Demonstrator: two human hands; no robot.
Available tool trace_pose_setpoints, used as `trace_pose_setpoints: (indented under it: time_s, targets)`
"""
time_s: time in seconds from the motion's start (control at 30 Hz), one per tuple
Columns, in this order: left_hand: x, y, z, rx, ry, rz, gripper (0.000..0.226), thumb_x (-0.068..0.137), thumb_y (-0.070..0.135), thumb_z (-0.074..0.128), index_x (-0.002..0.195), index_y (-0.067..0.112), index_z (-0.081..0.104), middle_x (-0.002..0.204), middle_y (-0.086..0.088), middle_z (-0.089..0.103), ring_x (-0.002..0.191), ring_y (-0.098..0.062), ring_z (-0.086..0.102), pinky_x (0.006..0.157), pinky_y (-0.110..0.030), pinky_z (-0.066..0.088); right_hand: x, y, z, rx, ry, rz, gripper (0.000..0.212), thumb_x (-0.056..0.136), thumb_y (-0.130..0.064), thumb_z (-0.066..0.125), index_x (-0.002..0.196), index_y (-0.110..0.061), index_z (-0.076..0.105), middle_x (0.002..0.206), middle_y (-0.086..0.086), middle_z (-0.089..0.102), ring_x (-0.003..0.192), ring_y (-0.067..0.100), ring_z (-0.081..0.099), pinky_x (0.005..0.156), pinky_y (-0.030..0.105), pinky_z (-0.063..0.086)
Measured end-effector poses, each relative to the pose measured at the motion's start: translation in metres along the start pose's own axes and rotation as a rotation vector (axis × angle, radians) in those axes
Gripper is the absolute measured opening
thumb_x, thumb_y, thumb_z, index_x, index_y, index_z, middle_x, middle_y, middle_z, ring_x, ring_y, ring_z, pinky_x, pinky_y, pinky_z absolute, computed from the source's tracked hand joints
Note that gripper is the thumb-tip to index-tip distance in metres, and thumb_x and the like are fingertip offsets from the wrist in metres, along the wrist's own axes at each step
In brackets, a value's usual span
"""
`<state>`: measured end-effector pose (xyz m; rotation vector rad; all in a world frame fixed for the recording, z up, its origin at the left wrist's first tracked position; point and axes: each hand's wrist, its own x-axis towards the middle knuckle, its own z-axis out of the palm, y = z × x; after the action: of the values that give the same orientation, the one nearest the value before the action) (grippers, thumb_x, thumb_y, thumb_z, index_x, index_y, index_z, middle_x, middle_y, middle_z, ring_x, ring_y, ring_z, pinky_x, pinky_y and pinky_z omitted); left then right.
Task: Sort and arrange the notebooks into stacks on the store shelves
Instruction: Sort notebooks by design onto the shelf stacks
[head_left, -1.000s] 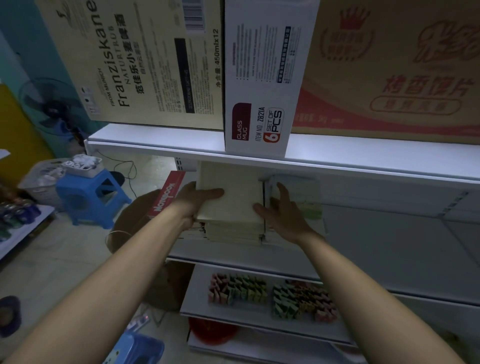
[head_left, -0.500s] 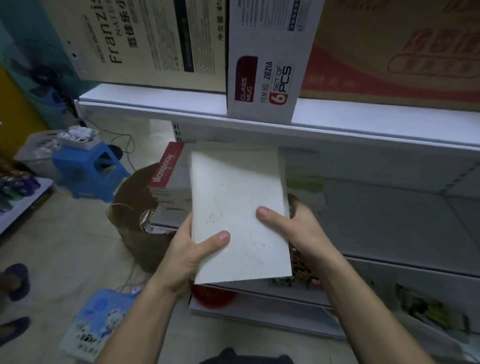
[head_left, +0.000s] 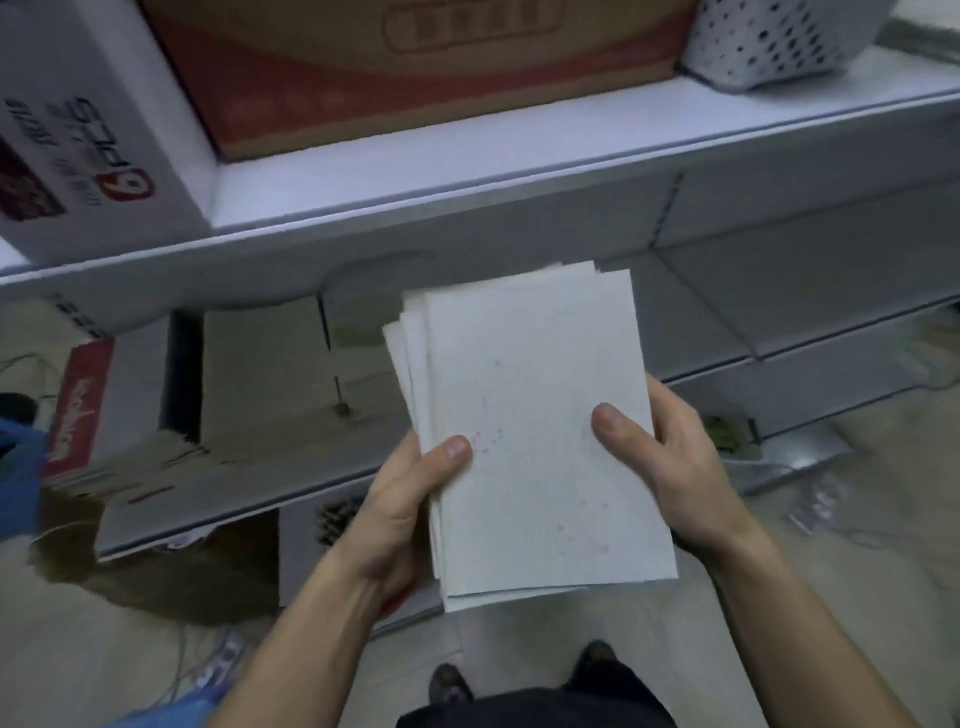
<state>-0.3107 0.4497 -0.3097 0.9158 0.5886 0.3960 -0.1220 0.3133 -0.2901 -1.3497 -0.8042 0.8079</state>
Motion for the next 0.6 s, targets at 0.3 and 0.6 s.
trace_pose_setpoints:
  time_s: [0.3, 0.6]
  targets:
    - [0.074, -0.017, 0.162, 0.011, -0.235, 0.098, 0.104, 0.066, 0.058, 0.089, 0.148, 0.009, 0.048, 0.143, -0.018, 0.061, 0.13, -0.039, 0.06, 0.106, -0.056, 0.051, -0.033, -0.069, -0.147, -0.052, 0.209, 0.001, 0.044, 0.096, -0.033, 0.063, 0.137, -0.023, 0.051, 0.126, -0.003, 0.069, 0.112, 0.02, 0.069, 0.087, 0.039, 0.059]
    - [0.136, -0.045, 0.329, 0.068, -0.366, 0.171, 0.095, 0.067, 0.063, 0.085, 0.138, 0.006, 0.057, 0.131, -0.015, 0.07, 0.116, -0.033, 0.07, 0.086, -0.04, 0.061, -0.065, -0.108, -0.294, -0.073, 0.482, -0.016, 0.038, 0.086, -0.034, 0.061, 0.122, -0.022, 0.06, 0.114, -0.006, 0.074, 0.104, 0.016, 0.072, 0.084, 0.034, 0.061]
